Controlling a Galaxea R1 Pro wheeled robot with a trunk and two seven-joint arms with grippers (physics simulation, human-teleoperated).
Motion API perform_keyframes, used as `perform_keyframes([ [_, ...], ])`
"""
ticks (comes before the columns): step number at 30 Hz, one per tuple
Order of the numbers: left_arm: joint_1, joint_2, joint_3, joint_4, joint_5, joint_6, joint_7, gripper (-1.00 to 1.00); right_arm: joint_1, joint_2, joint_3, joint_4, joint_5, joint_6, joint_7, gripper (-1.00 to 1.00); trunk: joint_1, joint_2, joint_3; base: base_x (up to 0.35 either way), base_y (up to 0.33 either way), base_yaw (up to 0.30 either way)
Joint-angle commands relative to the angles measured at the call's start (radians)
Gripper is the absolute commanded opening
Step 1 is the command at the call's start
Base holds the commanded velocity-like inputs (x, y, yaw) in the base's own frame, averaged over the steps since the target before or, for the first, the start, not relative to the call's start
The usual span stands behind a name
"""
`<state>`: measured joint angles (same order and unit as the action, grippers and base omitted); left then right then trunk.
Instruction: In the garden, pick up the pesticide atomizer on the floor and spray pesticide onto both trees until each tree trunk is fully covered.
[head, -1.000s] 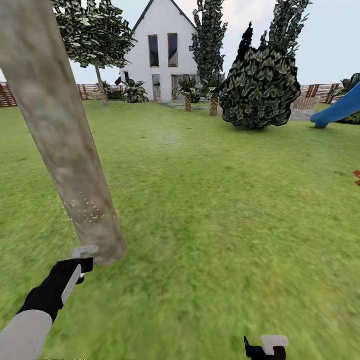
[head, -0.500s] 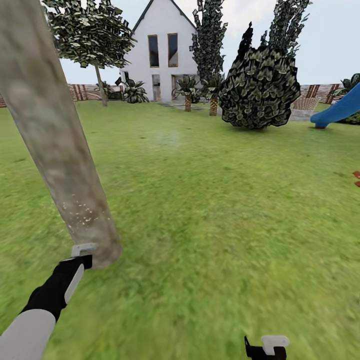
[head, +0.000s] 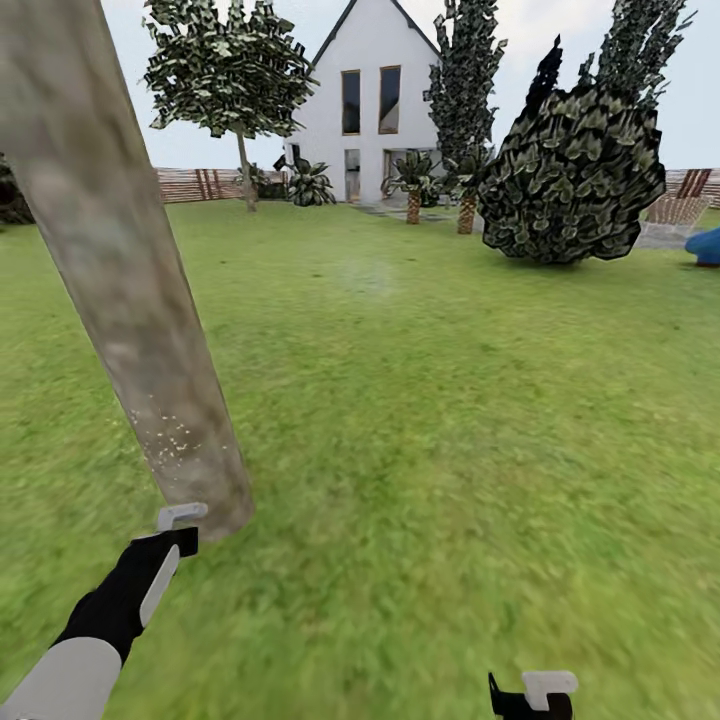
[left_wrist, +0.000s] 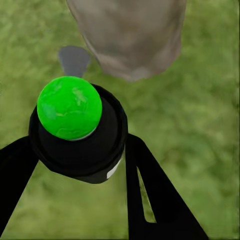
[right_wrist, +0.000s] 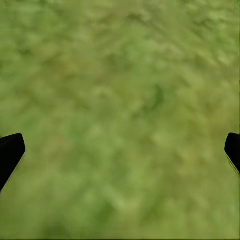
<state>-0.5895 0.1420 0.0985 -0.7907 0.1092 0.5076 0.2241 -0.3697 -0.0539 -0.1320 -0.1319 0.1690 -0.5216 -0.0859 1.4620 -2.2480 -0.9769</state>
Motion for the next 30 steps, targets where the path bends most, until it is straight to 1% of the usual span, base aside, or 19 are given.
perform_keyframes([
  [1,-0.001,-0.004,-0.001,-0.001,-0.006,0.002,0.0,-1.0,0.0,0.0,0.0,0.0,0.0,0.0,0.0,1.0,0.0,0.0,0.0,0.24,-0.176,0.253],
  [4,0.0,0.01,0.007,0.0,-0.003,0.003,0.0,-1.0,0.0,0.0,0.0,0.0,0.0,0.0,0.0,1.0,0.0,0.0,0.0,0.241,-0.175,0.088],
  [6,0.004,0.047,0.009,0.003,-0.002,0.005,-0.002,-1.0,0.0,0.0,0.0,0.0,0.0,0.0,0.0,1.0,0.0,0.0,0.0,0.242,-0.173,0.009],
  [7,0.014,0.054,0.009,0.003,-0.002,0.005,-0.005,-1.0,0.0,0.0,0.0,0.0,0.0,0.0,0.0,1.0,0.0,0.0,0.0,0.242,-0.171,0.003],
  [9,0.033,0.057,0.006,0.003,-0.004,0.001,-0.037,-1.0,0.0,-0.001,0.0,0.0,0.0,0.0,0.0,1.0,0.0,0.0,0.0,0.119,-0.083,0.001],
  [10,0.039,0.052,0.002,0.002,-0.007,-0.006,-0.061,-1.0,0.0,0.0,0.0,0.0,0.0,0.0,0.0,1.0,0.0,0.0,0.0,0.026,-0.019,0.0],
  [13,0.041,0.036,0.001,0.002,-0.003,-0.014,-0.075,-1.0,0.0,0.0,0.0,0.0,0.0,0.0,0.0,1.0,0.0,0.0,0.0,0.006,-0.004,0.0],
  [15,0.04,0.003,0.003,0.003,0.001,-0.017,-0.077,-1.0,0.0,0.0,0.0,0.0,0.0,0.0,0.0,1.0,0.0,0.0,0.0,0.001,-0.001,0.002],
  [16,0.041,0.0,0.004,0.003,0.001,-0.018,-0.078,-1.0,0.0,0.0,0.0,0.0,0.001,0.0,0.0,1.0,0.0,0.0,0.0,0.0,0.0,0.092],
  [17,0.041,0.004,0.005,0.003,0.0,-0.037,-0.079,-1.0,0.0,0.001,0.0,0.0,0.001,0.0,0.0,1.0,0.0,0.0,0.0,0.0,0.0,0.195],
  [18,0.042,0.006,0.006,0.009,-0.002,-0.07,-0.079,-1.0,0.0,0.001,0.0,0.0,0.001,0.0,0.0,1.0,0.0,0.0,0.0,0.0,0.0,0.234],
  [19,0.041,0.007,0.007,0.054,-0.007,-0.128,-0.079,-1.0,0.0,0.002,0.0,0.0,0.001,0.0,0.0,1.0,0.0,0.0,0.0,0.0,0.0,0.258],
  [20,0.036,0.008,0.007,0.098,-0.009,-0.17,-0.078,-1.0,0.0,0.002,0.0,0.0,0.001,0.0,-0.001,1.0,0.0,0.0,0.0,0.0,0.0,0.27],
  [22,0.034,0.007,0.008,0.14,0.0,-0.196,-0.077,-1.0,0.0,0.001,0.0,-0.001,0.0,0.0,-0.001,1.0,0.0,0.0,0.0,0.0,0.0,0.186],
  [24,0.034,0.005,0.009,0.15,0.003,-0.22,-0.077,-1.0,0.0,0.0,0.0,-0.001,0.0,0.0,-0.001,1.0,0.0,0.0,0.0,0.0,0.0,0.057],
  [25,0.034,0.005,0.012,0.154,0.003,-0.253,-0.077,-1.0,0.0,-0.001,0.0,0.0,0.001,0.0,-0.001,1.0,0.0,0.0,0.0,0.0,0.0,0.01],
  [26,0.034,0.004,0.012,0.147,0.003,-0.267,-0.078,-1.0,0.0,-0.001,0.0,0.0,0.0,0.0,-0.001,1.0,0.0,0.0,0.0,0.0,0.0,0.004],
  [30,0.034,-0.003,0.007,0.142,0.002,-0.275,-0.072,-1.0,0.0,-0.001,0.0,0.0,0.0,0.0,-0.001,1.0,0.0,0.0,0.0,0.0,-0.126,0.001],
])
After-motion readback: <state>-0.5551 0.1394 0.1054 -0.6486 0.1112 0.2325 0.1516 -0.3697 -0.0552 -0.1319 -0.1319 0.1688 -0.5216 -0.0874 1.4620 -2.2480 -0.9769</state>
